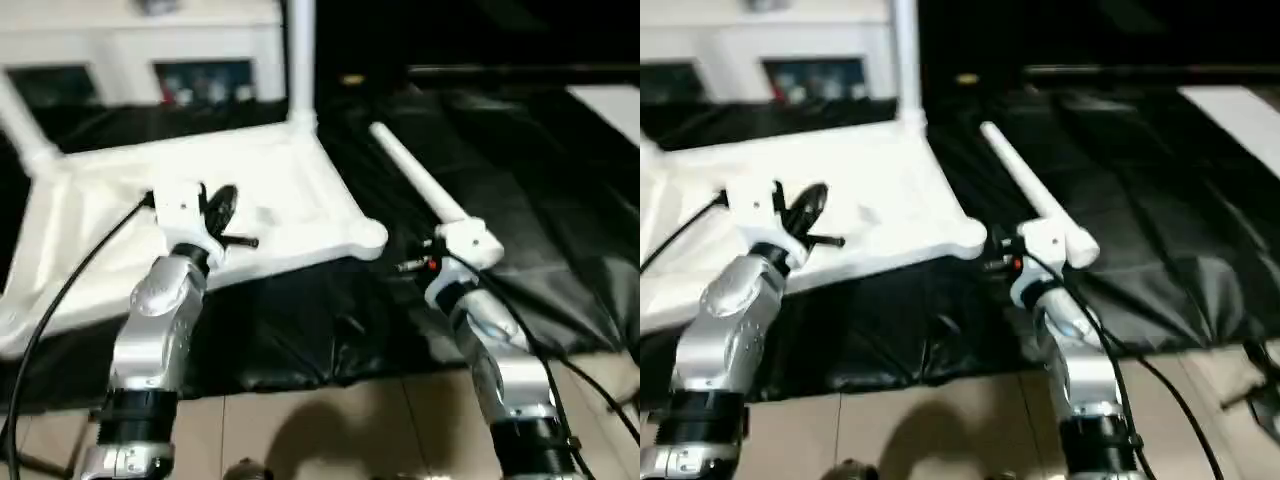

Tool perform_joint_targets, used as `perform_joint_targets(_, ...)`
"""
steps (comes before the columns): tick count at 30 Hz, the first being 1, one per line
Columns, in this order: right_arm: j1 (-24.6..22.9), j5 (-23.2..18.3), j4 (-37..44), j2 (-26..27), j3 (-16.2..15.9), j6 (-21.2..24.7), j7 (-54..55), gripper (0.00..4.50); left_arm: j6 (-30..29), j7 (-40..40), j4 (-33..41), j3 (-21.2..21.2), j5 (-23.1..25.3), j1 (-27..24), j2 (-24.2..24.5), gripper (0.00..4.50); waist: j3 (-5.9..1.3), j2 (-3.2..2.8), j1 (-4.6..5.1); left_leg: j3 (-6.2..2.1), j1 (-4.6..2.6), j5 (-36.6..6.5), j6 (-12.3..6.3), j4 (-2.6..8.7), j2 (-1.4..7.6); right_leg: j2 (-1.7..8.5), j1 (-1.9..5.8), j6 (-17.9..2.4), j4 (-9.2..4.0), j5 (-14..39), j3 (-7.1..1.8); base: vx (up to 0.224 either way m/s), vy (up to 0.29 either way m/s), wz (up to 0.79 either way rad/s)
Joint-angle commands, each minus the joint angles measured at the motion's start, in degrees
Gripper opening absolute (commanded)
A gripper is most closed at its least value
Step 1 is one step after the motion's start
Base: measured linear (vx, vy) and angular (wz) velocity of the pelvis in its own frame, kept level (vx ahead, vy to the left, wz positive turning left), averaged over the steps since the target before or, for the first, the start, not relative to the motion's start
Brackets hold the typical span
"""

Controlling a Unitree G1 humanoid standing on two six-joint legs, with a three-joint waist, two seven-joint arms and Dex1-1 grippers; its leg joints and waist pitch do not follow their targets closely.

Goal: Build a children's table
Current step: Rotate table base

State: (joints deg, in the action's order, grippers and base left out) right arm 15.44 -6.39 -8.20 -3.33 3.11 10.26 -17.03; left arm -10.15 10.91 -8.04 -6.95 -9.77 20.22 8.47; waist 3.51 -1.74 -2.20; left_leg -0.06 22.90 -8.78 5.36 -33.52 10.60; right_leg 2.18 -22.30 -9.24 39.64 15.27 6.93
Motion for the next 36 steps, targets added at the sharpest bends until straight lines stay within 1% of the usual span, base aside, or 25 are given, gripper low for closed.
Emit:
perform_joint_targets(1,-0.1,-1.7,1.1,0.0,3.0,1.9,1.5,0.07,-1.4,-0.6,1.5,1.5,1.4,-0.4,-0.5,0.00,-3.67,0.87,0.33,1.88,-2.18,-18.2,-13.35,4.42,2.23,3.53,0.55,-17.1,-6.52,1.4,-3.92,0.051,-0.258,0.49)
perform_joint_targets(2,-0.1,-1.7,1.1,-0.1,3.1,2.3,1.5,0.07,-2.0,-1.0,1.6,1.7,1.6,-0.5,-0.4,0.00,-4.55,4.81,-1.99,9.15,0.48,-15.6,-10.94,-11.66,-6.36,4.73,2.92,-15.2,-11.75,7.6,-4.41,0.032,-0.284,0.21)
perform_joint_targets(3,-0.1,-1.6,1.2,-0.2,2.9,2.6,1.4,0.07,-2.2,-1.0,1.8,1.6,1.3,-0.7,-0.5,0.00,-4.74,3.65,-3.43,8.97,1.80,-14.1,-10.30,-12.13,-5.44,5.47,4.17,-14.0,-10.79,9.4,-5.69,0.009,-0.236,0.04)
perform_joint_targets(4,-0.2,-1.6,1.3,-0.3,2.9,2.8,1.3,0.07,-2.3,-1.0,2.0,1.6,1.1,-0.9,-0.6,0.00,-3.96,4.14,-3.10,8.61,3.97,-13.0,-10.29,-11.92,-5.08,6.20,5.23,-10.4,-10.20,8.0,-7.03,0.009,-0.236,0.04)
perform_joint_targets(5,-0.4,-2.1,1.8,-0.4,2.5,3.5,0.7,0.07,-3.2,-1.0,2.7,1.9,0.3,-1.3,-0.4,0.00,-3.64,3.16,-3.90,8.45,3.32,-10.4,-8.76,-10.57,-4.99,7.45,5.22,0.3,-10.63,9.9,-6.65,0.002,-0.206,0.01)
perform_joint_targets(6,-0.7,-2.5,2.2,-0.5,2.3,4.0,0.2,0.07,-4.0,-1.0,3.4,2.3,0.0,-1.7,0.0,0.00,-3.75,3.21,-4.31,7.27,2.68,-8.6,-10.55,-6.39,-4.29,8.38,6.60,11.7,-10.80,5.4,-7.79,-0.013,-0.192,0.04)
perform_joint_targets(7,-1.1,-3.1,2.8,-0.6,1.9,4.2,-0.4,0.01,-5.3,-0.6,4.8,2.1,-1.2,-2.5,-0.2,0.20,-4.00,2.44,-4.62,6.20,2.52,-6.3,-11.90,-4.42,-3.11,8.55,7.15,16.4,-10.84,2.4,-7.47,-0.013,-0.192,0.04)
perform_joint_targets(8,-1.1,-3.1,2.8,-0.6,1.9,4.2,-0.4,0.00,-5.3,-0.6,4.8,2.1,-1.2,-2.5,-0.2,0.33,-4.97,0.78,-4.78,4.16,0.77,-3.3,-15.21,-1.62,0.57,7.73,6.39,23.9,-10.68,-4.9,-5.67,-0.018,-0.181,-0.01)
perform_joint_targets(9,-1.8,-3.4,3.1,-0.8,1.3,4.4,-1.0,0.00,-5.4,2.2,7.3,1.3,-5.2,-4.1,-1.0,0.41,-6.13,-0.56,-3.80,-2.11,-3.00,-0.2,-23.69,1.14,12.62,8.72,2.95,23.5,-3.63,-7.0,-4.63,0.014,-0.165,0.04)
perform_joint_targets(10,-1.8,-3.4,3.1,-0.8,1.2,4.5,-1.0,0.32,-5.4,2.5,7.6,1.2,-5.8,-4.3,-1.1,0.41,-5.41,-0.46,-3.06,-3.40,-4.74,1.8,-27.32,1.79,16.60,10.26,-0.60,19.2,0.31,-4.9,-7.20,0.014,-0.165,0.04)
perform_joint_targets(11,-2.0,-3.5,3.1,-0.9,0.9,4.6,-1.2,0.37,-5.7,2.7,8.3,0.9,-6.1,-5.0,-1.4,0.53,-4.34,2.03,-2.77,3.74,-4.12,2.7,-20.68,-1.71,5.82,9.67,-3.24,8.4,-3.01,-9.9,-10.58,0.018,-0.127,0.20)
perform_joint_targets(12,-2.1,-3.8,3.1,-0.7,0.9,5.0,-1.4,0.42,-6.7,2.4,8.9,0.6,-5.8,-5.5,-1.7,0.66,-3.77,3.42,-3.30,6.62,-2.95,-2.1,-16.46,-2.41,1.03,8.31,-2.43,9.2,-5.91,-8.3,-10.82,-0.036,-0.052,0.24)
perform_joint_targets(13,-2.2,-4.0,3.2,-0.6,0.8,5.2,-1.7,0.42,-7.1,2.1,9.1,0.6,-5.1,-6.0,-1.7,0.66,-3.72,4.11,-3.66,7.02,-1.53,-5.2,-13.65,-2.91,-0.79,9.39,0.32,8.0,-7.31,-3.2,-11.27,-0.036,-0.052,0.24)
perform_joint_targets(14,-2.4,-4.1,3.4,-0.6,0.5,5.4,-2.2,0.56,-6.8,2.0,9.4,0.5,-4.8,-6.6,-1.7,0.77,-3.02,3.57,-4.62,6.49,-1.06,-7.7,-8.06,-1.44,0.38,10.23,1.61,7.0,-8.30,11.4,-10.60,-0.069,-0.039,0.06)
perform_joint_targets(15,-2.6,-4.2,3.7,-0.7,0.1,5.7,-2.8,0.72,-6.3,1.9,9.6,0.5,-4.6,-7.0,-1.7,0.82,-2.65,2.99,-4.85,6.91,-1.78,-10.3,-5.06,0.09,0.73,8.45,1.17,7.4,-9.14,23.5,-9.56,-0.061,-0.088,0.02)
perform_joint_targets(16,-2.6,-4.2,3.7,-0.7,0.1,5.7,-2.8,0.81,-6.3,1.9,9.6,0.5,-4.6,-7.0,-1.7,0.87,-2.53,2.85,-4.78,7.10,-2.13,-12.0,-4.15,0.64,0.85,7.84,0.92,7.4,-9.44,26.9,-9.34,-0.061,-0.088,0.02)
perform_joint_targets(17,-3.1,-4.3,4.2,-0.9,-0.7,5.9,-3.9,0.89,-5.4,2.0,10.2,0.5,-4.7,-8.1,-1.5,1.11,-2.52,3.15,-4.41,7.27,-2.51,-14.3,-3.05,1.84,1.06,6.79,1.00,7.5,-9.59,29.5,-8.60,-0.056,-0.077,0.07)
perform_joint_targets(18,-3.5,-4.4,4.5,-1.3,-1.3,6.0,-4.6,0.89,-4.6,1.5,10.6,0.5,-4.4,-8.7,-1.2,1.11,-2.81,3.12,-4.33,7.26,-2.54,-15.1,-2.65,2.61,1.39,6.29,1.26,7.2,-9.46,26.8,-8.19,0.000,0.000,0.00)
perform_joint_targets(20,-4.1,-4.6,5.0,-1.6,-1.7,5.9,-5.0,1.15,-4.1,1.2,11.1,0.9,-4.0,-9.5,-0.7,1.27,-2.58,3.29,-3.83,7.26,-2.49,-16.3,-2.90,3.35,1.77,5.91,1.30,6.0,-9.55,23.5,-7.67,0.000,0.000,0.00)
perform_joint_targets(22,-4.3,-4.7,5.2,-1.6,-1.7,5.9,-5.0,1.25,-4.0,1.2,11.3,1.0,-3.9,-9.7,-0.5,1.40,-2.69,2.83,-3.82,7.32,-3.21,-17.5,-2.80,3.49,2.02,6.27,1.16,4.7,-9.94,22.8,-7.49,0.000,0.000,0.00)
perform_joint_targets(24,-4.6,-3.8,5.7,-2.2,-2.1,4.7,-4.9,1.36,-4.5,0.8,11.8,1.0,-3.4,-10.6,-0.6,1.63,-2.99,2.99,-3.55,7.15,-2.42,-15.0,-2.92,3.94,2.55,6.21,2.03,2.7,-9.05,14.4,-7.07,0.000,0.000,0.00)
perform_joint_targets(26,-4.6,-5.1,6.7,-1.9,-1.1,4.6,-4.9,1.56,-4.1,0.0,12.3,0.8,-2.3,-11.3,-0.8,1.71,-3.16,3.09,-3.33,7.46,-2.62,-14.8,-3.35,3.73,2.49,6.20,1.94,1.5,-8.94,11.7,-7.11,0.000,0.000,0.00)
perform_joint_targets(30,-4.6,-7.7,9.3,-1.7,0.4,6.0,-5.3,1.94,-3.0,-1.4,11.8,2.1,0.1,-11.3,-0.6,2.13,-3.77,3.13,-3.26,7.66,-2.05,-7.9,-5.80,3.16,2.51,6.22,2.52,-0.9,-7.82,-0.4,-6.93,0.000,0.000,0.00)
perform_joint_targets(34,-6.1,-7.6,14.8,-3.2,-0.2,8.4,-4.8,2.29,3.6,-7.2,10.0,0.1,3.4,-10.3,-1.8,2.55,-3.84,3.42,-3.28,7.78,-1.91,-5.9,-7.41,2.85,2.41,6.24,2.88,-1.8,-7.67,-4.8,-6.81,0.000,0.000,0.00)
perform_joint_targets(36,-6.4,-8.2,17.2,-3.4,1.0,9.7,-3.5,2.43,3.5,-4.7,10.7,0.7,2.7,-10.3,-0.7,2.61,-3.70,3.39,-3.28,7.79,-1.94,-6.7,-7.36,3.05,2.41,6.37,2.89,-1.2,-7.87,-2.8,-6.77,0.000,0.000,0.00)
